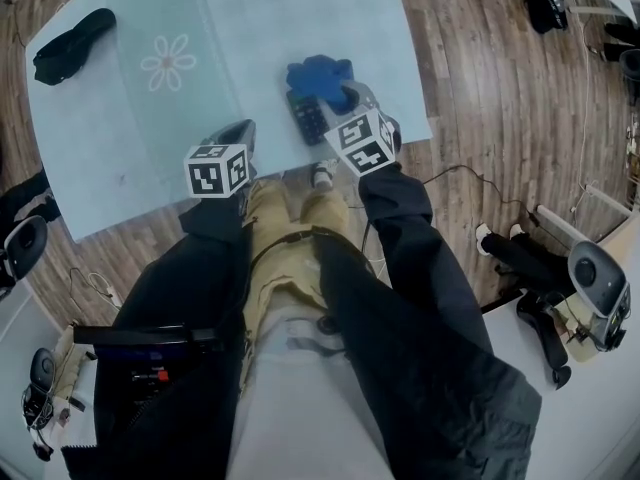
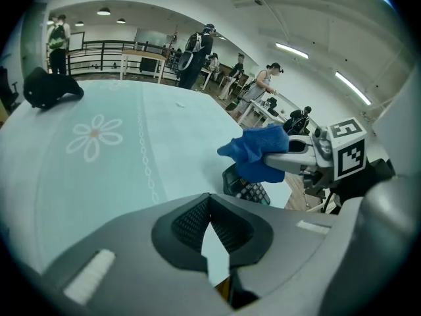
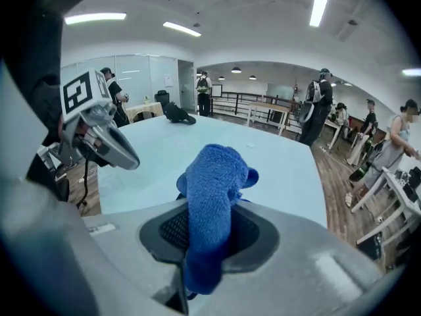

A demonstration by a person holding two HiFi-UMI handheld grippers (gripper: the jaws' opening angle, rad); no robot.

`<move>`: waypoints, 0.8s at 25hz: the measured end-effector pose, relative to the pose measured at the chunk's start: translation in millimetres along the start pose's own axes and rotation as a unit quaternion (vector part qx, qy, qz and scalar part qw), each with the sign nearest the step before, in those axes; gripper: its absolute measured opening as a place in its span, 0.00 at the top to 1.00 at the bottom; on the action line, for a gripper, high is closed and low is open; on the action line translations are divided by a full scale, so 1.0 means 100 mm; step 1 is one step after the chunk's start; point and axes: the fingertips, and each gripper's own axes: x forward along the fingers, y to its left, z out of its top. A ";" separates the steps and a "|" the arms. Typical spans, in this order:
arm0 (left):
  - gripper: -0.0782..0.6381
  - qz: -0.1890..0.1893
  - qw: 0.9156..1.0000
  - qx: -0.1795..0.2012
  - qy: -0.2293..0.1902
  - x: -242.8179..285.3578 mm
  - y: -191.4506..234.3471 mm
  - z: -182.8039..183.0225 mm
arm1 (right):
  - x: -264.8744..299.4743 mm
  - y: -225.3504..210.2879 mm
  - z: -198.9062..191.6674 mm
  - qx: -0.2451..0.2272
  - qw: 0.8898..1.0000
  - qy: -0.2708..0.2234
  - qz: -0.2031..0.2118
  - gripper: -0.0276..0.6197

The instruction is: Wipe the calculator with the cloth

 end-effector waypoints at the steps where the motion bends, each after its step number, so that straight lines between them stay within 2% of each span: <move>1: 0.90 0.001 1.000 -0.001 0.001 0.00 0.01 -0.02 | 0.08 0.04 -0.08 -0.002 1.000 0.012 0.007 0.82; 4: 0.90 0.001 1.000 -0.003 0.003 0.00 0.02 -0.04 | 0.21 0.19 -0.30 -0.012 0.999 0.039 0.025 0.81; 9: 0.90 0.000 1.000 -0.004 0.005 0.02 0.03 -0.06 | 0.21 0.43 -0.48 -0.054 0.996 0.059 0.040 0.82; 20: 0.90 -0.008 1.000 -0.002 0.006 0.05 -0.04 0.00 | 0.06 0.73 -0.69 -0.047 0.994 0.074 0.067 0.82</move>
